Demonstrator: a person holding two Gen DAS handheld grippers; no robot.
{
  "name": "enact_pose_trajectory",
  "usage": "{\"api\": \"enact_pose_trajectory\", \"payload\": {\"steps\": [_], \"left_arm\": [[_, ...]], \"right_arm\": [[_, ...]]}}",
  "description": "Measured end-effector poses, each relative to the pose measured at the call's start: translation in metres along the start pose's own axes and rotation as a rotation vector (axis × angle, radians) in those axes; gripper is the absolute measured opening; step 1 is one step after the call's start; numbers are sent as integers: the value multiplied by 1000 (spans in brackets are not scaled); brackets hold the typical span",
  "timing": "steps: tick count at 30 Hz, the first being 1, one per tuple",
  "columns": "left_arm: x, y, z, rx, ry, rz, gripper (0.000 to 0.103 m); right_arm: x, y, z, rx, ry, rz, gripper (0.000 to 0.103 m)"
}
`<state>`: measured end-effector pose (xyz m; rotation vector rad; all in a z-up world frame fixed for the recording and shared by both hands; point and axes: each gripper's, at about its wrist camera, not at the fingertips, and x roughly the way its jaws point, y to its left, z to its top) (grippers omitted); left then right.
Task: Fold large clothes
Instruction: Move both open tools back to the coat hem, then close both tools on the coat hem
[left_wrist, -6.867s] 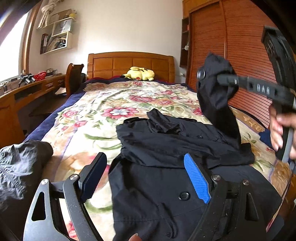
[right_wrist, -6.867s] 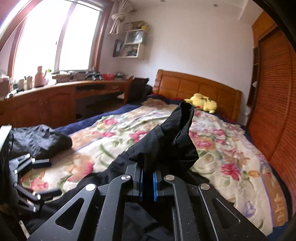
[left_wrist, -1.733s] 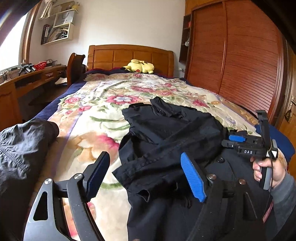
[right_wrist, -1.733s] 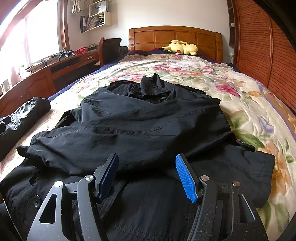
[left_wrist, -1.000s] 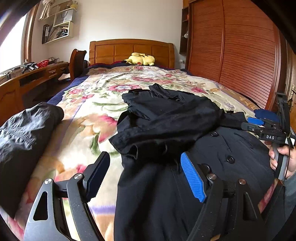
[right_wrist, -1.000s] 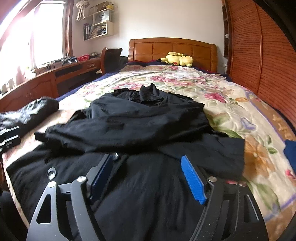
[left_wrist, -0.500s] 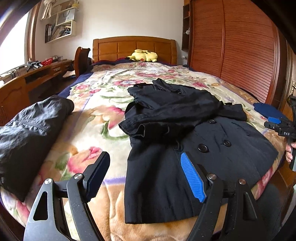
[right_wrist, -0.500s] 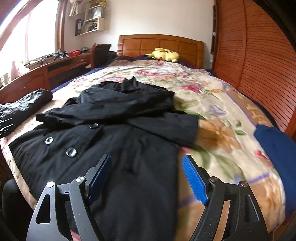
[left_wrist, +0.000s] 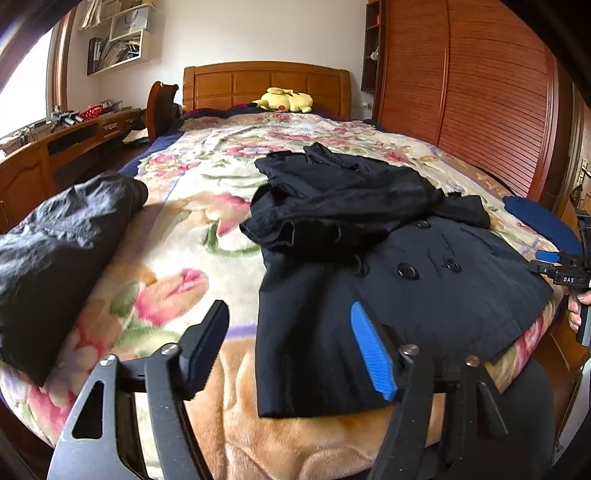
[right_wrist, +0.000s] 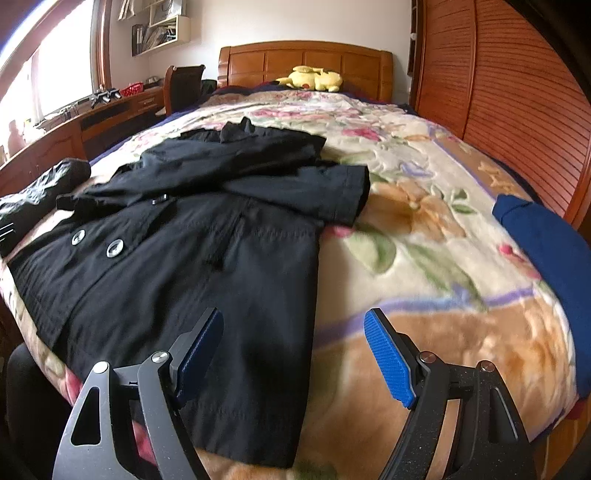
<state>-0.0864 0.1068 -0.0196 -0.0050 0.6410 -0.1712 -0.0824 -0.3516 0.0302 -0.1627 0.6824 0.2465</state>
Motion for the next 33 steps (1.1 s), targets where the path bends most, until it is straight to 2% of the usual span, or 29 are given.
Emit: {"api": "enact_pose_trajectory", "payload": {"steps": [2, 11, 16, 18, 22, 33], "left_arm": [[1, 0, -6, -4, 12, -4, 60], [8, 10, -31, -27, 68, 24, 60], [8, 16, -37, -47, 72, 2, 59], [9, 17, -35, -39, 77, -6, 55], [11, 16, -31, -29, 90, -28, 38], [19, 15, -22, 0, 158, -27, 36]], "right_arm": [[-1, 0, -5, -4, 14, 5, 80], [-13, 2, -20, -29, 50, 38, 80], [-10, 2, -24, -38, 62, 48, 80], [-6, 1, -22, -32, 65, 54, 80], [-1, 1, -21, -21, 59, 62, 80], [4, 4, -21, -24, 65, 93, 61]]}}
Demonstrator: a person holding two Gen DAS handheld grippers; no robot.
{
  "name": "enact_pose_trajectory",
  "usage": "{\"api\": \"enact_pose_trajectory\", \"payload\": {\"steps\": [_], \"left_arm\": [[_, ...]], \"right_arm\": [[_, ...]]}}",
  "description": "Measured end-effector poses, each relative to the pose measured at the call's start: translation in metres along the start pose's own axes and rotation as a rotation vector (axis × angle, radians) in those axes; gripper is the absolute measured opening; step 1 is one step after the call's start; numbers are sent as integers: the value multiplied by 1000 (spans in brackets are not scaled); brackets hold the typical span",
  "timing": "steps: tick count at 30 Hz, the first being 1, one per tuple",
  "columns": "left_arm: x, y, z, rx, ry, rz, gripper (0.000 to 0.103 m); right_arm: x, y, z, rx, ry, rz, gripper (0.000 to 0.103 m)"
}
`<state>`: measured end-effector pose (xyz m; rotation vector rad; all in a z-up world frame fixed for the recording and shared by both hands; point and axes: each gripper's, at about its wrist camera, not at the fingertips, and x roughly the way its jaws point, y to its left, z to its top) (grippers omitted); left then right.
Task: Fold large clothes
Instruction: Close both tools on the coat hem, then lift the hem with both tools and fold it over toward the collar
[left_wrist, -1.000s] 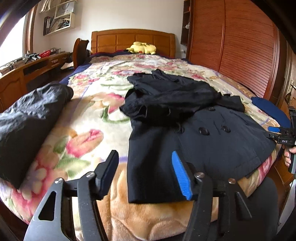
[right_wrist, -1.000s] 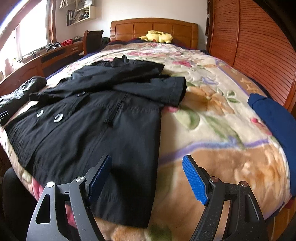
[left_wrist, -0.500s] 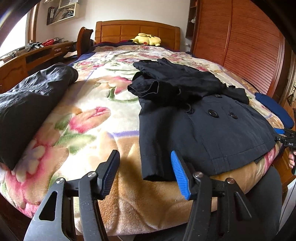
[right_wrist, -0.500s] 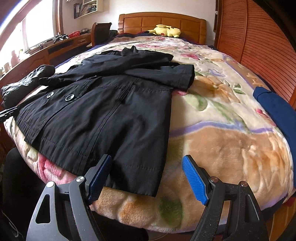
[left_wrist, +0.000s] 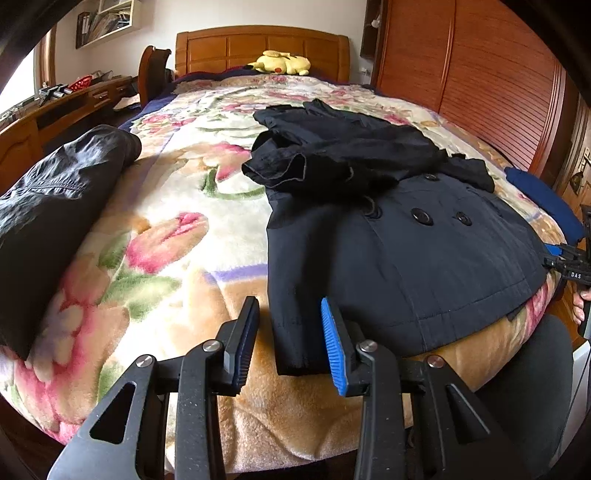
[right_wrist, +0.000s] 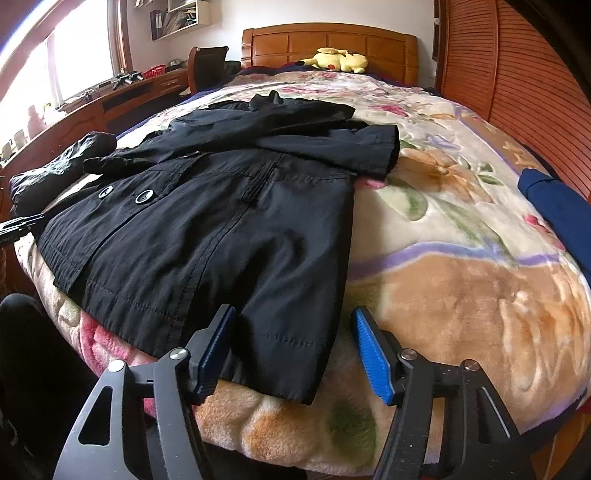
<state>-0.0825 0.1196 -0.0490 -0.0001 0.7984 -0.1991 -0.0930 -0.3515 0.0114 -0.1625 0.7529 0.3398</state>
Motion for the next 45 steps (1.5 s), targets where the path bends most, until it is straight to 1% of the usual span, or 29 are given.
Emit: {"api": "enact_pose_trajectory", "payload": {"steps": [2, 3, 4, 5, 6, 7, 8, 10, 12, 16, 20, 25, 30, 36, 42, 45], "left_arm": [[2, 1, 3, -1, 14, -6, 36], [2, 1, 3, 1, 20, -7, 36], [2, 0, 4, 9, 24, -4, 35], [2, 0, 5, 13, 27, -4, 32], [3, -1, 5, 16, 30, -4, 30], [3, -2, 6, 17, 32, -4, 28], [4, -3, 7, 19, 34, -3, 24], [4, -5, 7, 25, 33, -7, 19], [4, -8, 8, 32, 34, -2, 17], [0, -13, 8, 50, 14, 2, 9], [-16, -19, 10, 67, -34, -6, 6], [-50, -31, 18, 77, -139, -1, 5], [-82, -38, 27, 104, -196, 4, 5], [-128, -46, 33, 131, -285, 5, 5], [-161, -51, 45, 155, -370, -5, 5], [-170, -50, 55, 165, -407, -11, 5]], "right_arm": [[0, 2, 1, -1, -4, 5, 54], [1, 4, 2, -4, -7, 8, 48], [2, 5, 3, -8, -6, 15, 41], [3, 6, 4, -8, -8, 20, 38], [4, 7, 5, -8, -11, 20, 31], [5, 8, 5, -9, -12, 22, 27], [5, 9, 5, -12, -16, 18, 26], [6, 10, 4, -13, -23, 11, 23], [6, 8, 3, -13, -27, 9, 21], [1, 7, 3, -6, -52, 15, 12], [-11, 9, 4, -7, -98, 15, 8], [-35, 12, 6, -14, -161, 30, 7], [-70, 12, 10, -9, -244, 57, 7], [-113, 13, 6, -25, -332, 75, 7], [-155, 13, 7, -26, -428, 71, 7], [-164, 12, 14, -37, -460, 58, 7]]}}
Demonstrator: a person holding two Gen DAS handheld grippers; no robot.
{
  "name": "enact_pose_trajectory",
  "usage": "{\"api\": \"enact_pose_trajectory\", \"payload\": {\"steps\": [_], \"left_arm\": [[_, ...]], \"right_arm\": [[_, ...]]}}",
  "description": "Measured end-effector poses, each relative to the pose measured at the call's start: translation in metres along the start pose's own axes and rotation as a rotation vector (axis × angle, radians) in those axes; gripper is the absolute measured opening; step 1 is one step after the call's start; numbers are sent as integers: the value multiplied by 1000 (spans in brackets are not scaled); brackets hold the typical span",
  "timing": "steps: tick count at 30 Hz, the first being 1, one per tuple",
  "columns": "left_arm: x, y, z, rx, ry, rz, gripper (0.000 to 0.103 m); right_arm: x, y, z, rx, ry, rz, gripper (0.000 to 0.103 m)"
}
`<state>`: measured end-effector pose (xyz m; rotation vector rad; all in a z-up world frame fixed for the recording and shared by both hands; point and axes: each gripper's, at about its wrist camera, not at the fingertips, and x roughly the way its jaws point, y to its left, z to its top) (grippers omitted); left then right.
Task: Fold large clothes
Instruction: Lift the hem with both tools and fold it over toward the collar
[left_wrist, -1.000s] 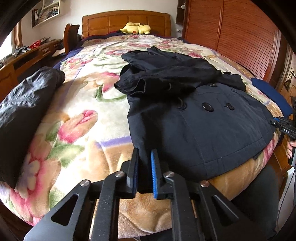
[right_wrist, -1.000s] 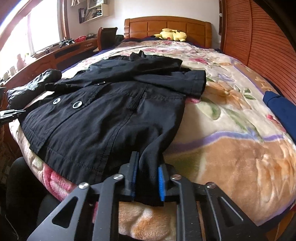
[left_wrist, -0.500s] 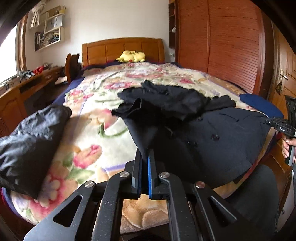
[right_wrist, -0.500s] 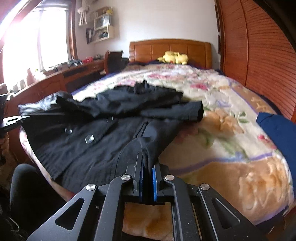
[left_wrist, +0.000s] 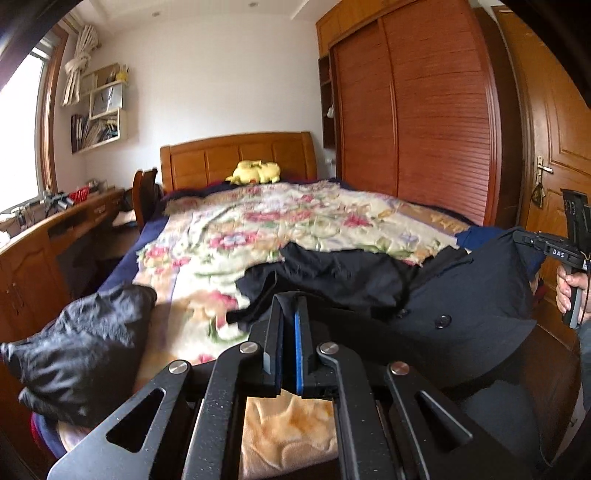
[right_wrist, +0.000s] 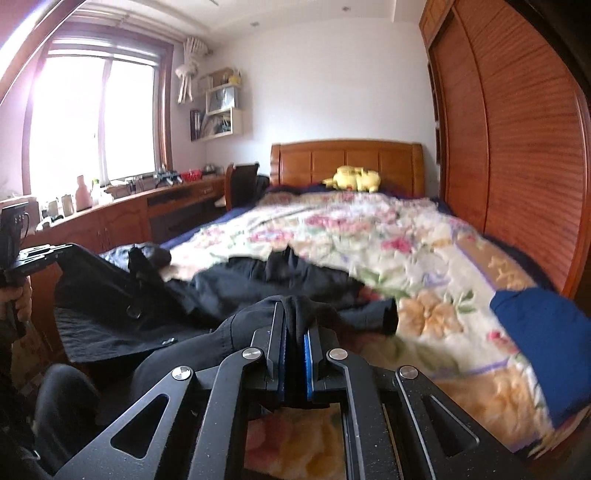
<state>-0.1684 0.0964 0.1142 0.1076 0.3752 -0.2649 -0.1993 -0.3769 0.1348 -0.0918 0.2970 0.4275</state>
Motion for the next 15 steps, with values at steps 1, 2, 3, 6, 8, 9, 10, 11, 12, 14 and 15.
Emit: {"api": "enact_pose_trajectory", "payload": {"steps": [1, 2, 3, 6, 8, 9, 10, 11, 12, 14, 15], "left_arm": [[2, 1, 3, 2, -7, 4, 5], [4, 2, 5, 3, -10, 4, 5], [8, 4, 7, 1, -13, 4, 5], [21, 9, 11, -13, -21, 9, 5], [35, 15, 14, -24, -23, 12, 5], [41, 16, 16, -30, -20, 14, 5], [48, 19, 18, -33, -17, 18, 5], [54, 20, 19, -34, -13, 21, 5], [58, 21, 19, -34, -11, 24, 5], [70, 23, 20, -34, -4, 31, 5], [76, 24, 21, -33, 1, 33, 5]], "right_arm": [[1, 0, 2, -7, 1, -7, 7], [4, 2, 3, -15, 3, -14, 7], [8, 2, 5, -21, 4, -20, 7], [23, 3, 9, -29, 7, -35, 7], [28, 5, 11, -32, 8, -49, 7], [34, 3, 12, -29, 13, -54, 7], [41, 1, 14, -27, 20, -57, 7], [48, 1, 15, -29, 26, -62, 7], [53, 0, 17, -30, 30, -64, 7], [66, -1, 19, -37, 40, -63, 7], [71, -2, 19, -41, 43, -63, 7]]}}
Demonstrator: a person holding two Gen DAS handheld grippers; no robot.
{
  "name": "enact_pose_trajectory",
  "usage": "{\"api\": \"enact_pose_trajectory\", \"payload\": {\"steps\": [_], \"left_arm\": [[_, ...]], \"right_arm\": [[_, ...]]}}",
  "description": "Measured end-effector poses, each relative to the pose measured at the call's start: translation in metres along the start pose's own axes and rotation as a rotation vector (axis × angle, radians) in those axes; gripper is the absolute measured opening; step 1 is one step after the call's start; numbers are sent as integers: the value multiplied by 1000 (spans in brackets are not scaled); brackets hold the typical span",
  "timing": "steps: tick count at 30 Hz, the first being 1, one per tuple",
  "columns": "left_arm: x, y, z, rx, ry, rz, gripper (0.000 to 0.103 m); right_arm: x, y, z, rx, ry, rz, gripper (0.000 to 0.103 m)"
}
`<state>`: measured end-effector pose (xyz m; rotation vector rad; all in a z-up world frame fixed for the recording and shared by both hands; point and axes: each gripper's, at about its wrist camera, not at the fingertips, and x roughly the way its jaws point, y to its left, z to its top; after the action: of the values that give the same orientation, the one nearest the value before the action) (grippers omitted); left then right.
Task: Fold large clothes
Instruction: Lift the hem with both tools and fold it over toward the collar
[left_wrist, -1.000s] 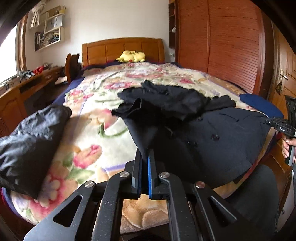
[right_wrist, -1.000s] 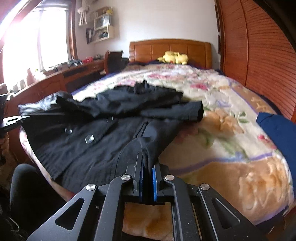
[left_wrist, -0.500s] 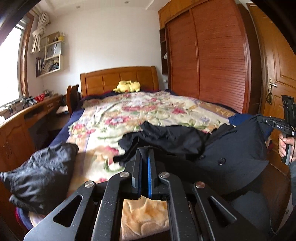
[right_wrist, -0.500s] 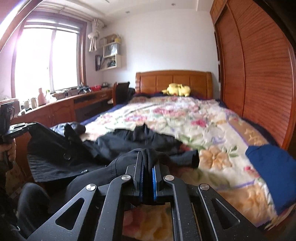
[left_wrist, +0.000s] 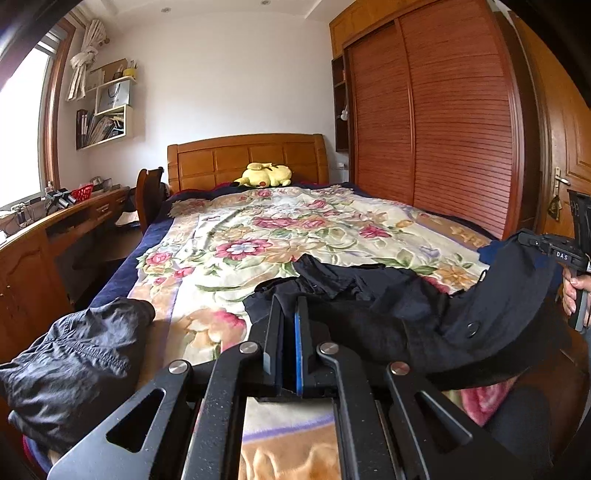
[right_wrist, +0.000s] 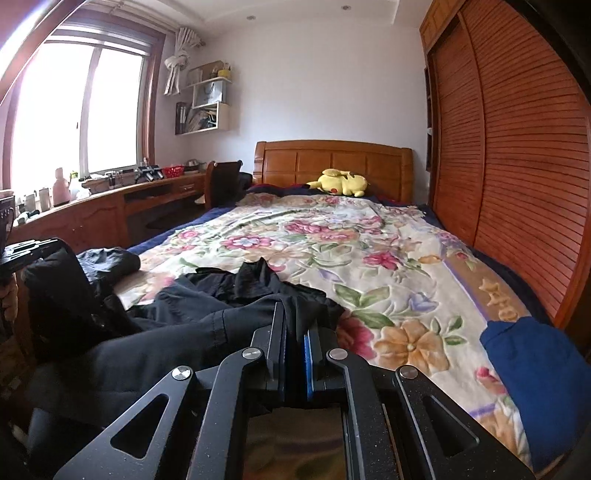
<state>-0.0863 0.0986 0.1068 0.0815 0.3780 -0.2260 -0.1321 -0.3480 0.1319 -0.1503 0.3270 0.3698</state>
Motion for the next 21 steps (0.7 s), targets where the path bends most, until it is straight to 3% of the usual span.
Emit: {"api": "enact_pose_trajectory", "payload": {"steps": [5, 21], "left_arm": [[27, 7, 0, 1, 15, 21, 5], [170, 55, 22, -48, 135, 60, 5]], "right_arm": [[37, -3, 4, -14, 27, -13, 7], [175, -31, 46, -13, 145, -26, 7]]}}
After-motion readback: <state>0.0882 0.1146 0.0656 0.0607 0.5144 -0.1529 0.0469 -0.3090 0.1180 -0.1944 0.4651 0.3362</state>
